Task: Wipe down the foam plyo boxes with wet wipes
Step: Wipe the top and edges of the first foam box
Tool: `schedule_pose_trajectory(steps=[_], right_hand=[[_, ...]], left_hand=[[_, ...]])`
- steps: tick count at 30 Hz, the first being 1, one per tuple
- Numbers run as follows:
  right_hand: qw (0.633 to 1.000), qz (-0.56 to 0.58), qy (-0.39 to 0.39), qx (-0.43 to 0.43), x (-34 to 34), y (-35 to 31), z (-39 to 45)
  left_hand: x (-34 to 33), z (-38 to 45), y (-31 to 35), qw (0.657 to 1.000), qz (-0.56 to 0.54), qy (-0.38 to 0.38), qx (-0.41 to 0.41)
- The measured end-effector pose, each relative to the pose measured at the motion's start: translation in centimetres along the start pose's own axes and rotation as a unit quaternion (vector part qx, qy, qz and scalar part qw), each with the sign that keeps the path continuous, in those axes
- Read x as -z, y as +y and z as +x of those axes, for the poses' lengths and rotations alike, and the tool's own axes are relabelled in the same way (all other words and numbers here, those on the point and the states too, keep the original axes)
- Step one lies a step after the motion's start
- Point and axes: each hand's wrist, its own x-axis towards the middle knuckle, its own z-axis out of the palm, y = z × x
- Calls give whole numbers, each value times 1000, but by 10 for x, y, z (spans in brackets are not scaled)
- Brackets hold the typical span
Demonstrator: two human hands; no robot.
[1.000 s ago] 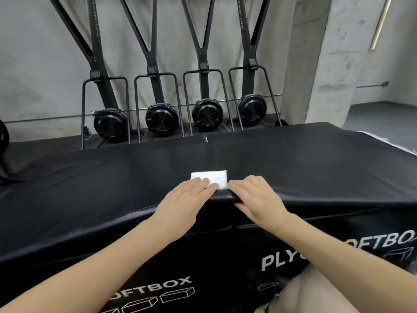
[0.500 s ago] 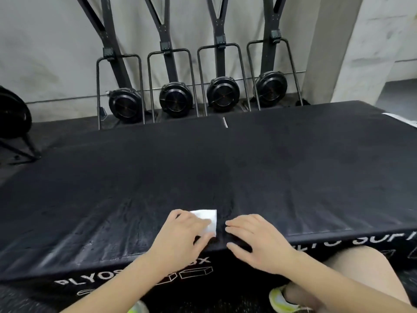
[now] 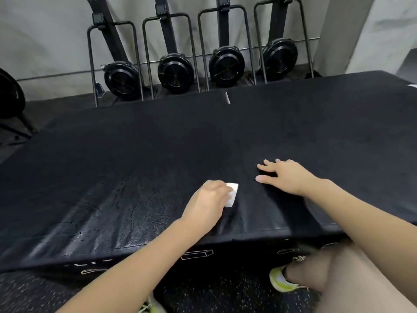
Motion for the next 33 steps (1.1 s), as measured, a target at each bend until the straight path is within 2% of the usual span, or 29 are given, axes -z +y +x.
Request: schedule_pose_trajectory(steps=[3, 5, 7, 10, 12, 15, 19, 28, 33], right_hand=[[1000, -17, -14, -2, 6, 2, 3], [1000, -15, -23, -6, 7, 1, 5], [1000, -12, -26, -9, 7, 0, 5], [999, -16, -27, -7, 5, 0, 2], [999, -18, -28, -7, 3, 0, 2], [999, -29, -28, -4, 3, -1, 3], [999, -27, -28, -5, 4, -2, 2], [999, -7, -27, -22, 4, -2, 1], [999, 12, -22, -26, 2, -4, 0]], left_hand=[[-11, 20, -6, 999, 11, 25, 38], [-17, 22, -3, 999, 29, 25, 29], [-20, 10, 7, 999, 39, 10, -27], [-12, -26, 20, 992, -9, -44, -118], [-4, -50, 16, 987, -23, -57, -149], [4, -78, 0, 986, -40, -24, -159], [5, -99, -4, 982, -8, 4, -191], [-42, -68, 51, 971, 31, 55, -230], [-17, -100, 9, 962, 70, 87, -251]])
